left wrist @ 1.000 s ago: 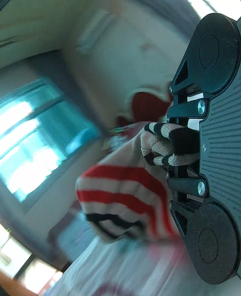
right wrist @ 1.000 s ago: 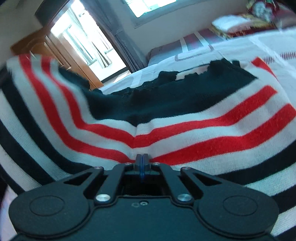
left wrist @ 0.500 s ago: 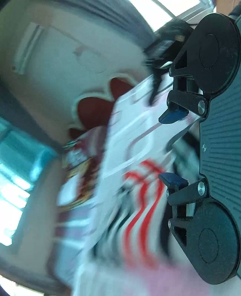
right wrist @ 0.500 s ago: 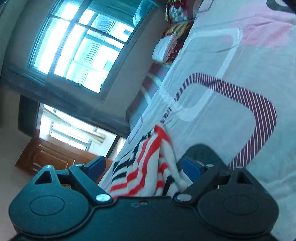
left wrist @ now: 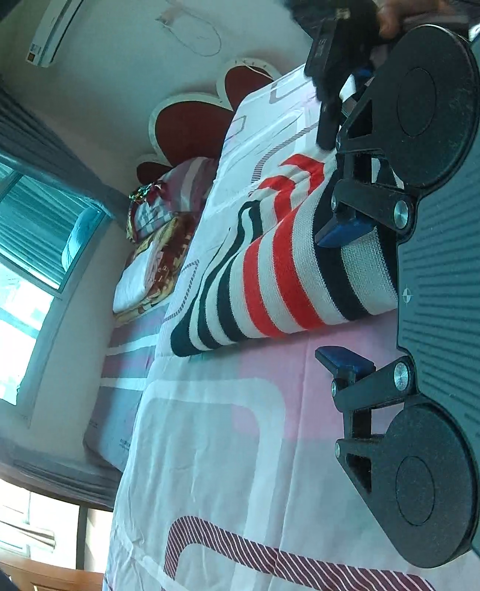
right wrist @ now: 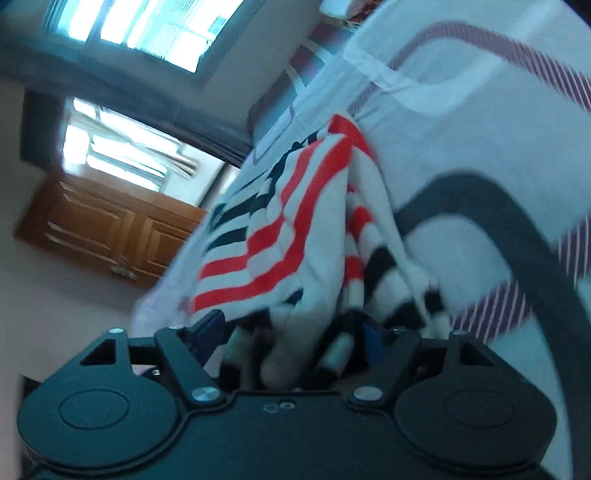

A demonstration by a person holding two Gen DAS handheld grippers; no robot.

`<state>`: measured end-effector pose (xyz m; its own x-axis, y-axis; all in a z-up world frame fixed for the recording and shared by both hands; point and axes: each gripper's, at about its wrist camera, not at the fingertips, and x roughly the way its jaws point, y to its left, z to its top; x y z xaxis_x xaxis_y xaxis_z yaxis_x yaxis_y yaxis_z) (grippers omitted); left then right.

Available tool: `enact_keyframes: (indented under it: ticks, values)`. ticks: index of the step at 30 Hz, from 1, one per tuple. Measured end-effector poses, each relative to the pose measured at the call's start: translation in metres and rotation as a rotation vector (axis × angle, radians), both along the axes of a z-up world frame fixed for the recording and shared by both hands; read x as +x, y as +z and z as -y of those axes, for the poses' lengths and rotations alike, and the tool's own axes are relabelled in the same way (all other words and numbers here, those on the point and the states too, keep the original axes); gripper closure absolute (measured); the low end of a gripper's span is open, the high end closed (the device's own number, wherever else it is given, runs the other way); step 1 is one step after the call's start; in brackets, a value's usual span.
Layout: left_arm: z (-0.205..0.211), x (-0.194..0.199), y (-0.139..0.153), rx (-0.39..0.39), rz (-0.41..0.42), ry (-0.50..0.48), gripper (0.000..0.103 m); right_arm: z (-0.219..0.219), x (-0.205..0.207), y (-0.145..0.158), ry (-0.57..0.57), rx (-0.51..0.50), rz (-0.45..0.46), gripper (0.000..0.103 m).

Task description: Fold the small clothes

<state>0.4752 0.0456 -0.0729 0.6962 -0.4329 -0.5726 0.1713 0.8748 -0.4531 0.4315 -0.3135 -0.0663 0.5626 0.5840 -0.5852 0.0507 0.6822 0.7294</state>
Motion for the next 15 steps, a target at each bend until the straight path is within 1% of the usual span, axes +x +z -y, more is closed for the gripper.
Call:
enact_keyframes:
  ticks: [2,3,4,6,7,8,9,10,11,13,14,15]
  values:
    - [0.009,0.010,-0.005,-0.006,-0.003,0.000,0.044,-0.011,0.009,0.005,0.059,-0.096,0.018,0.038]
    - [0.006,0.008,-0.006,-0.014,-0.002,0.000,0.044,-0.019,0.014,0.008,0.097,-0.173,0.037,0.045]
    - [0.011,0.013,-0.009,-0.019,0.000,0.002,0.044,-0.027,0.015,0.011,0.126,-0.238,0.059,0.056]
    - [0.013,0.013,-0.007,-0.024,0.021,-0.007,0.045,-0.044,0.013,0.023,0.201,-0.372,0.150,0.075]
    - [0.018,0.014,-0.006,-0.022,0.037,-0.023,0.045,-0.052,0.008,0.032,0.235,-0.446,0.219,0.079]
    - [0.021,0.013,-0.004,-0.018,0.056,-0.043,0.045,-0.059,0.002,0.042,0.257,-0.511,0.301,0.079]
    - [0.024,0.013,-0.003,-0.010,0.069,-0.055,0.045,-0.061,-0.003,0.051,0.261,-0.550,0.367,0.080]
    - [0.029,0.012,-0.001,0.009,0.078,-0.058,0.045,-0.060,-0.008,0.060,0.255,-0.559,0.430,0.080]
    - [0.033,0.013,0.001,0.021,0.085,-0.056,0.044,-0.056,-0.011,0.067,0.247,-0.549,0.467,0.080]
    - [0.043,0.016,0.001,0.046,0.083,-0.055,0.044,-0.045,-0.013,0.073,0.242,-0.549,0.520,0.080]
    - [0.049,0.019,-0.001,0.070,0.066,-0.057,0.044,-0.043,-0.007,0.067,0.240,-0.578,0.515,0.080]
    - [0.055,0.022,-0.004,0.085,0.047,-0.071,0.044,-0.038,0.002,0.055,0.233,-0.593,0.470,0.080]
